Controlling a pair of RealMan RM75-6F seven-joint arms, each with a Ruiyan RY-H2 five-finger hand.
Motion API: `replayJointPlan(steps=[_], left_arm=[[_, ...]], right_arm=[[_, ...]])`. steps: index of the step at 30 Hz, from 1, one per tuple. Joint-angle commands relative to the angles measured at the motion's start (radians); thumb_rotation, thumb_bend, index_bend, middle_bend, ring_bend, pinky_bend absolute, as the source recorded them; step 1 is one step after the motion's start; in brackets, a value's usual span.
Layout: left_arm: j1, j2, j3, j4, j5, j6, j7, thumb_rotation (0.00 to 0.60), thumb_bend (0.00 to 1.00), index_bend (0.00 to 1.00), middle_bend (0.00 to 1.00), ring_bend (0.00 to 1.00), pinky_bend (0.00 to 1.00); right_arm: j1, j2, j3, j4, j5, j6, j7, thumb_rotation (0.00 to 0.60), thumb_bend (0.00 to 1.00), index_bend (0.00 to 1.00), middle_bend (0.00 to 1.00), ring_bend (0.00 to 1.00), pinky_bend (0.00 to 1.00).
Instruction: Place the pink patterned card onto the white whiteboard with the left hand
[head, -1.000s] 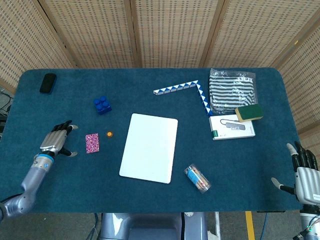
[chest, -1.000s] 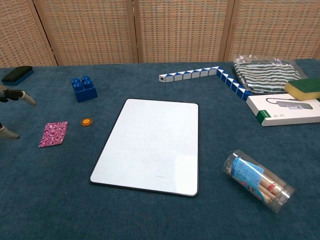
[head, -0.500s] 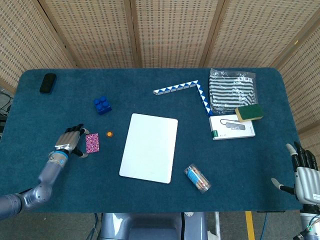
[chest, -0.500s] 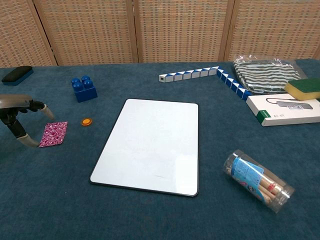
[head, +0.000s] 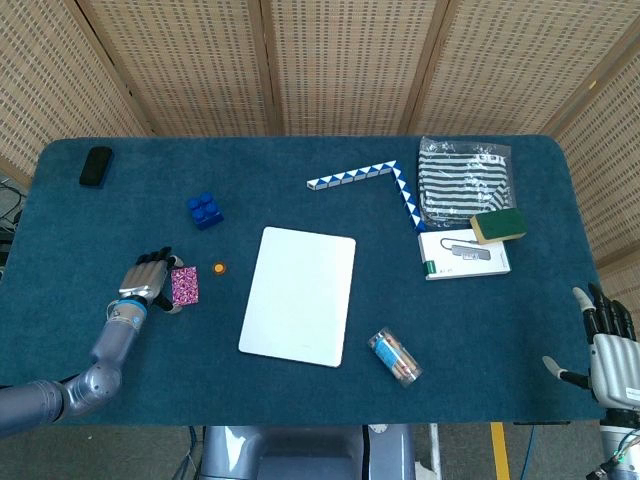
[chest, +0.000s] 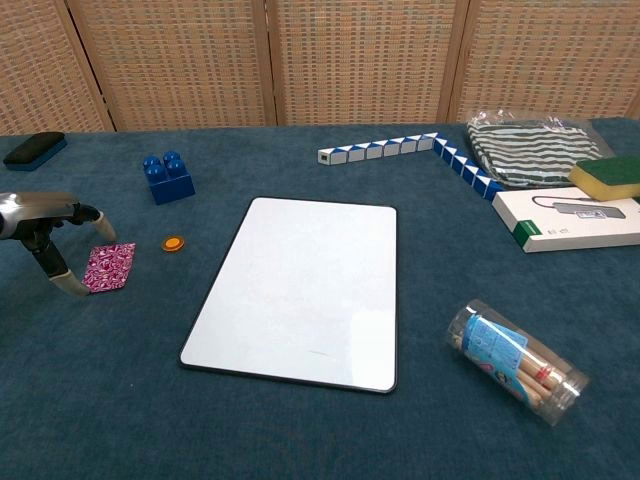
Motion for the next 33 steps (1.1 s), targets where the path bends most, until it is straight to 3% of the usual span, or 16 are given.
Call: replayJointPlan(steps=[1,12,22,33], left_arm=[[-0.006,-0.003,0.005,0.002,-0.01,0.002,0.006,0.6,0.12,0.21,0.0,0.0,0.0],[-0.022,-0.027,0.021,0.029,-0.04,0.014,0.024,0.6,0.12,0.23,0.0,0.0,0.0],[-0.03,-0.038,0.035,0.033,-0.049,0.028,0.038,0.6,0.16,0.44,0.0,0.0,0.0],[-0.03,-0.007,0.032,-0.013,-0.042,0.068,0.041,0.6,0.16,0.46,0.0,0.0,0.0]], right_arm=[[0.0,0.0,0.0,0.0,0.001,0.0,0.001,0.6,0.0,0.0,0.0,0.0,0.0],[0.001,0.002,0.0,-0.001,0.001,-0.002,0.003,0.6,0.0,0.0,0.0,0.0,0.0],[0.001,0.002,0.0,-0.002,0.003,-0.002,0.004,0.6,0.0,0.0,0.0,0.0,0.0],[0.001,0.003,0.0,-0.003,0.004,-0.003,0.005,0.6,0.0,0.0,0.0,0.0,0.0]])
